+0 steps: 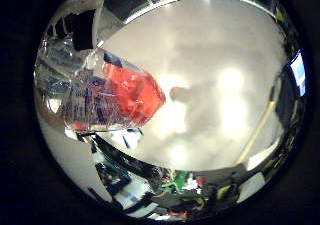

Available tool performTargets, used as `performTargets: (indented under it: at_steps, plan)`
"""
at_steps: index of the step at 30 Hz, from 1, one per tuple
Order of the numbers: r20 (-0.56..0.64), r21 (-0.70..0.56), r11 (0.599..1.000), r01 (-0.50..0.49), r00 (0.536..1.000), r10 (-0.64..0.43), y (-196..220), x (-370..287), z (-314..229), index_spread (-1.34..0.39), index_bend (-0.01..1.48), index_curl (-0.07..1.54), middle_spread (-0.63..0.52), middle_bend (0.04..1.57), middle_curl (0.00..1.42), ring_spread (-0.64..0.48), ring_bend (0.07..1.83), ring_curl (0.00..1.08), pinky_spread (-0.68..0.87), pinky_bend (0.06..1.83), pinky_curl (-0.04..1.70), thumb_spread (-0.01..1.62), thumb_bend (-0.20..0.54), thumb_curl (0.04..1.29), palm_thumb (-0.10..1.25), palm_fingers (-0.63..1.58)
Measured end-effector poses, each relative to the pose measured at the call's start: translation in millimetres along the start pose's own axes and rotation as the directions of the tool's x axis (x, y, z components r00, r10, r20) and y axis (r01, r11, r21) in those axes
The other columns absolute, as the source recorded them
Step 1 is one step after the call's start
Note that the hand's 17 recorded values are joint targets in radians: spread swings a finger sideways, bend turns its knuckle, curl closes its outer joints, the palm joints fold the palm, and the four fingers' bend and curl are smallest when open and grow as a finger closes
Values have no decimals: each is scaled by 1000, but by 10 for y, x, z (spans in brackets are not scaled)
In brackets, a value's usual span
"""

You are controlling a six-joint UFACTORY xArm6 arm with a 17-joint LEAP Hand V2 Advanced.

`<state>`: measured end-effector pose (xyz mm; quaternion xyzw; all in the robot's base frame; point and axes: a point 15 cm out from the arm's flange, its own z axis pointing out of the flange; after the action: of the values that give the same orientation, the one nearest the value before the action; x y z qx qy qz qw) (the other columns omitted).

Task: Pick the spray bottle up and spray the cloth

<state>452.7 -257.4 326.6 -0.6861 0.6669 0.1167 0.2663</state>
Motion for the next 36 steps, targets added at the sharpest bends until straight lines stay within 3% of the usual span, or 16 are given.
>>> performTargets:
  at_steps: [4, 8, 13, 22, 31, 36]
  plan:
    - [-170, -86, 993, 80, 981, -94, 103, -319, -324, -250, 1093, 938, -111, 1409, 754, -233, 1381, 809, -154, 1088, 1393, 684, -18, 793, 1103, 1065]
    - [-324, -197, 963, 186, 914, -243, 107, -835, -520, -253, 1091, 946, -111, 1410, 752, -235, 1371, 817, -153, 1070, 1424, 666, -18, 811, 1096, 1072]
    - [-399, -276, 931, 240, 852, -339, 247, -1342, -400, -256, 1084, 959, -112, 1407, 752, -237, 1362, 827, -151, 1053, 1458, 643, -18, 837, 1082, 1074]
    - [-566, -345, 901, 263, 707, -423, 709, -1702, 494, -259, 1073, 975, -113, 1401, 753, -241, 1345, 846, -150, 1022, 1501, 618, -19, 870, 1076, 1081]
    - [-650, -444, 856, 266, 562, -512, 1098, -1909, 1487, -259, 1067, 978, -114, 1399, 755, -243, 1334, 857, -149, 1013, 1515, 588, -19, 889, 1072, 1087]
    - [-654, -488, 836, 250, 529, -541, 1139, -1924, 1849, -260, 1064, 980, -114, 1398, 756, -245, 1329, 863, -149, 1007, 1521, 574, -19, 899, 1068, 1088]
